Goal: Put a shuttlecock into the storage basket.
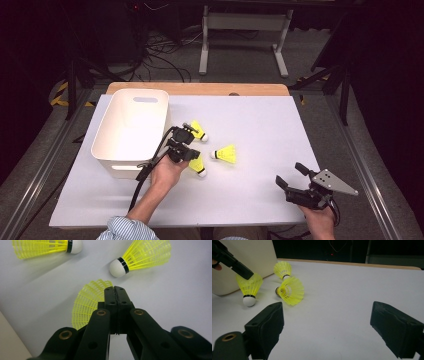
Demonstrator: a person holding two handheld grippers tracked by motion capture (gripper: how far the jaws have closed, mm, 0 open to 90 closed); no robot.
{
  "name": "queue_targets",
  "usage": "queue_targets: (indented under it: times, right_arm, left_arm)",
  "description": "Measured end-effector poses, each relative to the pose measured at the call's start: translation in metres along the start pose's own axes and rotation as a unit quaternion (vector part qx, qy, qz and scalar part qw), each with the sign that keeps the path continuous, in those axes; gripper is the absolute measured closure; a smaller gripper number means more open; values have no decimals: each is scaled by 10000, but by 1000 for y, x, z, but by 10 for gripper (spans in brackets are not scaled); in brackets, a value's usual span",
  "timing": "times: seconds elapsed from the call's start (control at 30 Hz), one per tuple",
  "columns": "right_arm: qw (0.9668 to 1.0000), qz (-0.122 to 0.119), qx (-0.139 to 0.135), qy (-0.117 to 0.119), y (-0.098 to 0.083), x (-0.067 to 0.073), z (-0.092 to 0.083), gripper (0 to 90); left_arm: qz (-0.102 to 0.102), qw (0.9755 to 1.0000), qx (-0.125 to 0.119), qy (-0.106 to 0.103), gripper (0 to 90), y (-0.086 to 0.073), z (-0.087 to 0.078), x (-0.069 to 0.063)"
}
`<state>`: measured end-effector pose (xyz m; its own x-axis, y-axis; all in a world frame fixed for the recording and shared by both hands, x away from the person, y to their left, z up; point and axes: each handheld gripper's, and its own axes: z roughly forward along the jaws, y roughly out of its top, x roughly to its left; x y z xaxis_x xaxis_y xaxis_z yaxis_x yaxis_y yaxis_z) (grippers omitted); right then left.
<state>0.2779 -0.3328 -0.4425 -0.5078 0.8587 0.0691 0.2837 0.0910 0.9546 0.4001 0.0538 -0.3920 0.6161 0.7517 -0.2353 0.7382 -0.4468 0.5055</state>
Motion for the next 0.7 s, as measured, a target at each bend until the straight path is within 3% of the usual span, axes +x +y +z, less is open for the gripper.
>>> queue_targets:
  times: [0.7]
  right_arm:
    - [10000, -36, 22, 3, 0, 0, 1, 123]
  left_arm:
    - [153, 9997, -152, 81, 900, 3, -18, -6]
